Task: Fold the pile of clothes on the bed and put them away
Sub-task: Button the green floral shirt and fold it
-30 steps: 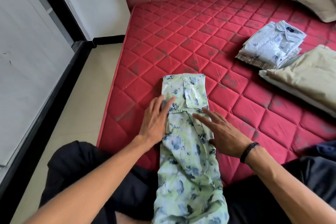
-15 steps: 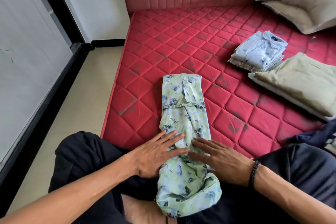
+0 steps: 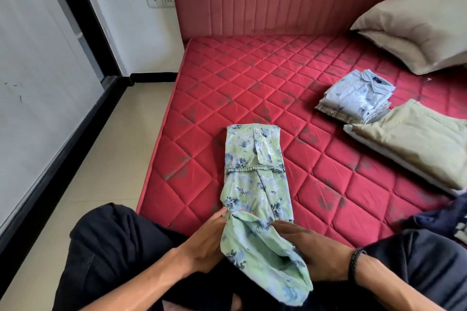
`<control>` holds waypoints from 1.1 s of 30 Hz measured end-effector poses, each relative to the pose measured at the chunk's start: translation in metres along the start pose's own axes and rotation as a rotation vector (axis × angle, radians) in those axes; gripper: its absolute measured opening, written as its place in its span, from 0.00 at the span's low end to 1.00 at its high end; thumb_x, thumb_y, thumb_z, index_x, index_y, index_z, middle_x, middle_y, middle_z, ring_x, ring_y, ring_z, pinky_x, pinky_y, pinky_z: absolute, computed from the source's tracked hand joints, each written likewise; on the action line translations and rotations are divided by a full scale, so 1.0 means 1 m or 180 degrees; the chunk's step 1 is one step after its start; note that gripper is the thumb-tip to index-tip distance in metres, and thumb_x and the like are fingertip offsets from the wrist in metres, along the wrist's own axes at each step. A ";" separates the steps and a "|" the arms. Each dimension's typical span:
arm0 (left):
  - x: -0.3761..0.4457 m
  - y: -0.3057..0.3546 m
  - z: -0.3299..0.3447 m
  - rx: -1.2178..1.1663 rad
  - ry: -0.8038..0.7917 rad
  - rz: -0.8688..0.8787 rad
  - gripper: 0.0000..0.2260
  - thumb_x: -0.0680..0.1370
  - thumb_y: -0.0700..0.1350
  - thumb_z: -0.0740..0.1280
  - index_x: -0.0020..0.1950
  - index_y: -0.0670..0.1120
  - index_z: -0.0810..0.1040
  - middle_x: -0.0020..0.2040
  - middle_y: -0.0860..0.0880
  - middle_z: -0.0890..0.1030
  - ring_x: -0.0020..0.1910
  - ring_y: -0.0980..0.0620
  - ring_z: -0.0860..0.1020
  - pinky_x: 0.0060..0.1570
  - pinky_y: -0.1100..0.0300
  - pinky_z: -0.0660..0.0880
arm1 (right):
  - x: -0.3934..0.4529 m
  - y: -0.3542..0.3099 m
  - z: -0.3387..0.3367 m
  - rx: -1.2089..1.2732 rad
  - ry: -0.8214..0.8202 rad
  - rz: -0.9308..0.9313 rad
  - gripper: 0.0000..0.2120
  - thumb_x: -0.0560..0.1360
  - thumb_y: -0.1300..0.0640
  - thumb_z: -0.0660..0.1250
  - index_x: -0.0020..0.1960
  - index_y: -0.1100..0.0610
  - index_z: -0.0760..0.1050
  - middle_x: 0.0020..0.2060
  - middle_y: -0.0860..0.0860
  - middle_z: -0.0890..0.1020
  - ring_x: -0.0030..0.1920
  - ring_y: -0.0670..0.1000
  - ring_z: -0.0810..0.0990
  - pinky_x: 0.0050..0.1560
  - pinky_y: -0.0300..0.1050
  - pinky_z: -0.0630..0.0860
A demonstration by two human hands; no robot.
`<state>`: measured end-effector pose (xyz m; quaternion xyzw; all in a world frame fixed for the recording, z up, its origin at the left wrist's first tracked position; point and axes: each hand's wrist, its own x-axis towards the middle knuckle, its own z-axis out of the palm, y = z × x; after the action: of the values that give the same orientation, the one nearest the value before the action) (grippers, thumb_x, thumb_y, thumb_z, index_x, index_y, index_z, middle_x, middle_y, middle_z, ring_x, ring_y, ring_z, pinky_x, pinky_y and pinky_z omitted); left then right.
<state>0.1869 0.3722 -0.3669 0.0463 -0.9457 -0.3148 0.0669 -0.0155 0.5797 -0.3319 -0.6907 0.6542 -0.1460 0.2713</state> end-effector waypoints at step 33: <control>0.074 -0.016 -0.009 -0.2773 0.0891 -0.2451 0.24 0.73 0.68 0.72 0.39 0.46 0.80 0.35 0.57 0.82 0.37 0.57 0.80 0.39 0.66 0.72 | 0.134 0.056 -0.018 0.1242 0.3609 0.1809 0.09 0.81 0.58 0.69 0.46 0.46 0.73 0.37 0.41 0.82 0.37 0.41 0.78 0.40 0.44 0.73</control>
<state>0.1156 0.3445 -0.3623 0.3951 -0.6269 -0.6661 0.0848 -0.0578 0.4450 -0.3697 -0.2457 0.8139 -0.5254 0.0331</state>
